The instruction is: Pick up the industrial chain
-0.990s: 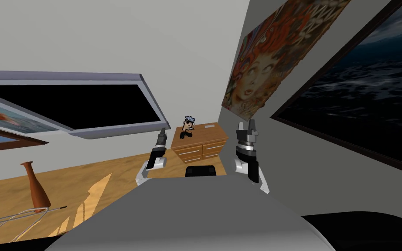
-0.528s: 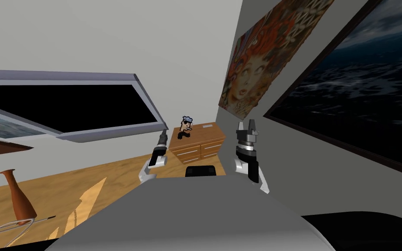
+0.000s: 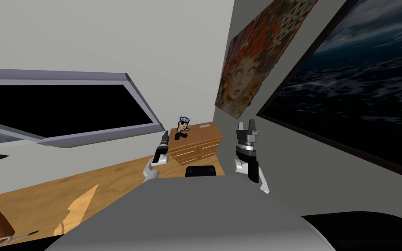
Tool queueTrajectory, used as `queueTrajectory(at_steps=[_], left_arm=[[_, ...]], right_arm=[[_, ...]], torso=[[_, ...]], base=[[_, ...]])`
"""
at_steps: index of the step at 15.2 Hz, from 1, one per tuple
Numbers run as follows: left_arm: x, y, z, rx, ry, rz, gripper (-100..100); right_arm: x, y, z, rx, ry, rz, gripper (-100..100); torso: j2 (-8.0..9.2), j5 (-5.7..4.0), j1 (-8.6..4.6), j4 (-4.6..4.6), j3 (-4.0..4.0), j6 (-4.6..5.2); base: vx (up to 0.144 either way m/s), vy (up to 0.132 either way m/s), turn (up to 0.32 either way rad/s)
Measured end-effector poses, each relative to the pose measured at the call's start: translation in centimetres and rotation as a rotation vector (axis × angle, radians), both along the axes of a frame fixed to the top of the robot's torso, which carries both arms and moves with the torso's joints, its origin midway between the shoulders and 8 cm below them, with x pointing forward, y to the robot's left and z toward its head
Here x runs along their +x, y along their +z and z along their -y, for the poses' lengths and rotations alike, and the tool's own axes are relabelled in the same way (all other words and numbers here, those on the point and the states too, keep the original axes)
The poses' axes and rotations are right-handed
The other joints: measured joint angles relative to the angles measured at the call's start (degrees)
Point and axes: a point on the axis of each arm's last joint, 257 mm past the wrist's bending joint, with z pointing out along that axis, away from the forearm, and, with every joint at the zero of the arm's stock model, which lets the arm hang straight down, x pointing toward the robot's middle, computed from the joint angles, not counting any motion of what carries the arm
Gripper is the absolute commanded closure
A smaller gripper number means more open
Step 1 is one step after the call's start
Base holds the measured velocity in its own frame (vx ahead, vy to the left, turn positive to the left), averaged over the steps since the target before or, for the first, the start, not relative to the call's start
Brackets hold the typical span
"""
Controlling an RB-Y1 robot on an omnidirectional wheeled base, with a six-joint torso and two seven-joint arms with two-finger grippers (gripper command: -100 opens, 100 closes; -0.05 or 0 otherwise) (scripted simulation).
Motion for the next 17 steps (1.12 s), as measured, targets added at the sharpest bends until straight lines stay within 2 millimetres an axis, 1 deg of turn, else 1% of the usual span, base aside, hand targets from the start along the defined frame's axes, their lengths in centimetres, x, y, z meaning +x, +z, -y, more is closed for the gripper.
queueTrajectory(at_steps=[9,17], left_arm=[[1.1,-5.7,-0.7,-0.041,0.033,-0.121,-100],[1.6,-10.5,-0.2,-0.083,0.048,-0.224,-100]], right_arm=[[0.0,0.0,0.0,0.0,0.0,0.0,0],[0.0,0.0,0.0,0.0,0.0,0.0,0]], torso=[[0.0,0.0,-0.02,0.0,0.0,0.0],[-0.1,0.0,0.01,-0.02,-0.06,-0.01]], base=[[0.006,-0.035,-0.061],[0.025,-0.029,-0.047]])
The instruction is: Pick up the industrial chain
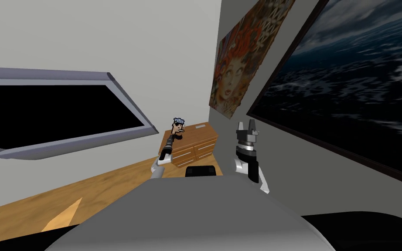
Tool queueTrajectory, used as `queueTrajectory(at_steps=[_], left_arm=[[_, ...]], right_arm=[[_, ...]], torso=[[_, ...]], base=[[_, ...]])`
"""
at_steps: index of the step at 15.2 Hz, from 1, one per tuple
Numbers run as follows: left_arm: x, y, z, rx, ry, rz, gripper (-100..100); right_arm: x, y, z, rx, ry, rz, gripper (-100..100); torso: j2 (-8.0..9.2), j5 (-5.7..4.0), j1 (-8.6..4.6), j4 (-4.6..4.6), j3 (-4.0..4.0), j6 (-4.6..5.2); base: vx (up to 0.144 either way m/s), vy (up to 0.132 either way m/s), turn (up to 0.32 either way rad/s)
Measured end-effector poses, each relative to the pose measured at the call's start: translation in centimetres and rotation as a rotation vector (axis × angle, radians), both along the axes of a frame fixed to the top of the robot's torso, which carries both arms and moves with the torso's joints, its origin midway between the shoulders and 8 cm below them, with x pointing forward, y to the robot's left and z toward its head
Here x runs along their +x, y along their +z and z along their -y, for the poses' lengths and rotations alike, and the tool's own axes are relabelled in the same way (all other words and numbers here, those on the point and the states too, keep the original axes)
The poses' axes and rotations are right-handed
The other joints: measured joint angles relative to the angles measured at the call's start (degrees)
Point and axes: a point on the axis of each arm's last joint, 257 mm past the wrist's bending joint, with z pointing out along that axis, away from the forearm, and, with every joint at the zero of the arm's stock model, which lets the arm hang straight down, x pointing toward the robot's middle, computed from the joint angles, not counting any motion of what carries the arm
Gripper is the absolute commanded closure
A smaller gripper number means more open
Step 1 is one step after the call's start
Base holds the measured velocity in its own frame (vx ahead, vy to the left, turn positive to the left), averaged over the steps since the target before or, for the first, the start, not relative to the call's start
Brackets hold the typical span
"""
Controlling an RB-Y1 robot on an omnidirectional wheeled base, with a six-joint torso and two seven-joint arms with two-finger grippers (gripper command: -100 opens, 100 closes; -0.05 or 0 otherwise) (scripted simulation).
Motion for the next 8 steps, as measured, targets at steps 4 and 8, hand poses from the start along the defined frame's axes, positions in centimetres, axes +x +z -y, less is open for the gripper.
queueTrajectory(at_steps=[4,8], left_arm=[[0.1,-2.5,0.5,-0.022,0.004,-0.05,-100],[0.0,-4.4,1.1,-0.047,0.006,-0.093,-100]], right_arm=[[0.0,0.0,0.0,0.0,0.0,0.0,0],[0.0,0.0,0.0,0.0,0.0,0.0,0]], torso=[[-0.13,0.01,0.03,-0.02,-0.07,0.0],[-0.13,0.02,0.11,-0.03,-0.08,-0.01]], base=[[0.062,-0.018,-0.054],[0.054,0.0,-0.054]])
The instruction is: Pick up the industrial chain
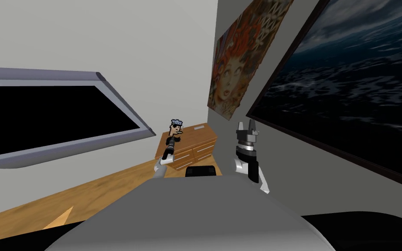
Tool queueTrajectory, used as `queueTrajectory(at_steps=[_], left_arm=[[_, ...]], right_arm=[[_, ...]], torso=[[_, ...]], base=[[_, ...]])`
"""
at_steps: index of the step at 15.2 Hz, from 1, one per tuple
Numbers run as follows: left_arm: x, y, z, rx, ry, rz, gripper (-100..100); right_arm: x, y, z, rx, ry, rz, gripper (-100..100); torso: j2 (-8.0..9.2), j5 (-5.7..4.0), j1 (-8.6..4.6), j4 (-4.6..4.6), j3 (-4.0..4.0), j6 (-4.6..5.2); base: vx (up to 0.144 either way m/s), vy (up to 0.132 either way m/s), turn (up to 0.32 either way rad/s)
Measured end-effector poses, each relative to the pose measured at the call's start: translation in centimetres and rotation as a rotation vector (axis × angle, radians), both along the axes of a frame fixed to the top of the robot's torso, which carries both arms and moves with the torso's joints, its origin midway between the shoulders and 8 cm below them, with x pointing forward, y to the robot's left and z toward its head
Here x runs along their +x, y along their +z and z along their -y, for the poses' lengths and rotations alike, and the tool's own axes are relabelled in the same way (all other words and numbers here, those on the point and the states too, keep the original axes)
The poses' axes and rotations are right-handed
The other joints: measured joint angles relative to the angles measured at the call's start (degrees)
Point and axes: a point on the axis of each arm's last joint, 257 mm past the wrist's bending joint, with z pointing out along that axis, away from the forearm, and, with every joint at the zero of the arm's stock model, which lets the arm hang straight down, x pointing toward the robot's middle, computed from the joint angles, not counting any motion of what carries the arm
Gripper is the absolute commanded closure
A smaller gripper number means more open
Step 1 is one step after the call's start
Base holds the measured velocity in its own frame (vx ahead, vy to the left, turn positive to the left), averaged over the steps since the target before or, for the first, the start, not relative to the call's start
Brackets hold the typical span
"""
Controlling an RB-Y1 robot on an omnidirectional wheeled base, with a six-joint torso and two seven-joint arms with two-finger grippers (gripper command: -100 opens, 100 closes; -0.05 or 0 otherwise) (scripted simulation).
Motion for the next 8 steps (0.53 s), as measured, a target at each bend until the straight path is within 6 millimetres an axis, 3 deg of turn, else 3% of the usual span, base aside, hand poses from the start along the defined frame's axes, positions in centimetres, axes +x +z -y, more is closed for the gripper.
queueTrajectory(at_steps=[6,7,8], left_arm=[[0.4,0.3,-3.0,0.0,0.066,0.007,-100],[0.5,0.3,-3.1,0.001,0.069,0.007,100],[0.5,0.3,-3.1,0.001,0.069,0.007,100]], right_arm=[[0.0,0.0,0.0,0.0,0.0,0.0,0],[0.0,0.0,0.0,0.0,0.0,0.0,0],[0.0,0.0,0.0,0.0,0.0,0.0,0]], torso=[[0.4,0.03,0.14,0.09,0.23,0.02],[0.38,0.03,0.12,0.09,0.22,0.0],[0.35,0.02,0.08,0.08,0.21,-0.01]], base=[[-0.027,0.028,-0.171],[-0.007,0.009,-0.002],[-0.009,0.003,0.01]])
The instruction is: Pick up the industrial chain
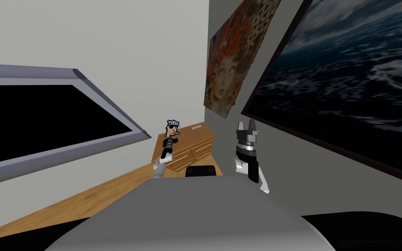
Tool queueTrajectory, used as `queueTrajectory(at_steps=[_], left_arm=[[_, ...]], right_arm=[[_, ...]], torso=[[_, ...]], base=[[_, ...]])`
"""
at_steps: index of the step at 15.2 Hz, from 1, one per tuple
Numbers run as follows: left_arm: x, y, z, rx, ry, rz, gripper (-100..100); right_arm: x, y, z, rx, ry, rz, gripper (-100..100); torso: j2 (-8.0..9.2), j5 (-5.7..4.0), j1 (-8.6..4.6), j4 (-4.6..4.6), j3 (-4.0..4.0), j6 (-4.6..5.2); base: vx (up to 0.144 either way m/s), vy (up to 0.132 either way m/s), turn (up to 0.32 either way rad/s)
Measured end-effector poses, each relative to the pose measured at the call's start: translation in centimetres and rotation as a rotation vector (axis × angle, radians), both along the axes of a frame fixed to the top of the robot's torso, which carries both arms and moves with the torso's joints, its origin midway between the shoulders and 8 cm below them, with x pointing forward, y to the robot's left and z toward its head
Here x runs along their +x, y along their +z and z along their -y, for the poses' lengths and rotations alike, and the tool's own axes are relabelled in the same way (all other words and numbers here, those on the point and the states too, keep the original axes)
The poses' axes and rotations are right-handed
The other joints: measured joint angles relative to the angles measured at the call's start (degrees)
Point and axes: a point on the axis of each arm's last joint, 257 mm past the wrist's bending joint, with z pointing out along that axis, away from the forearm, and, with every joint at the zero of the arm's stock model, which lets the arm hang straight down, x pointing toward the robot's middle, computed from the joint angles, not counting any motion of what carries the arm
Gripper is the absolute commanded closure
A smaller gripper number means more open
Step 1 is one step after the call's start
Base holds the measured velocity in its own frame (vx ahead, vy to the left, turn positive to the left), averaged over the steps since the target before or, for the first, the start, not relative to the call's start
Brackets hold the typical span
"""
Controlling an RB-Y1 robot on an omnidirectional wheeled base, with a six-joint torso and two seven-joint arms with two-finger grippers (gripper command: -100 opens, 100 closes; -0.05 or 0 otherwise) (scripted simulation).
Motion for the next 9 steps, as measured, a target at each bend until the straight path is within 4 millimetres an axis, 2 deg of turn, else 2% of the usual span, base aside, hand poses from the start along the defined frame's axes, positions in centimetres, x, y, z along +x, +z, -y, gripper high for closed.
queueTrajectory(at_steps=[3,6,9], left_arm=[[0.0,-0.1,0.0,0.001,0.0,-0.002,100],[0.0,0.0,1.0,0.001,-0.021,-0.001,100],[-0.3,-0.3,2.4,0.001,-0.052,-0.006,100]], right_arm=[[0.0,0.0,0.0,0.0,0.0,0.0,0],[0.0,0.0,0.0,0.0,0.0,0.0,0],[0.0,0.0,0.0,0.0,0.0,0.0,0]], torso=[[-0.02,-0.02,-0.07,0.02,0.0,0.0],[-0.06,-0.05,-0.14,0.0,-0.03,-0.14],[-0.11,-0.06,-0.25,-0.01,-0.05,-0.03]], base=[[0.0,0.0,0.0],[0.026,-0.028,0.262],[0.023,-0.032,0.119]])
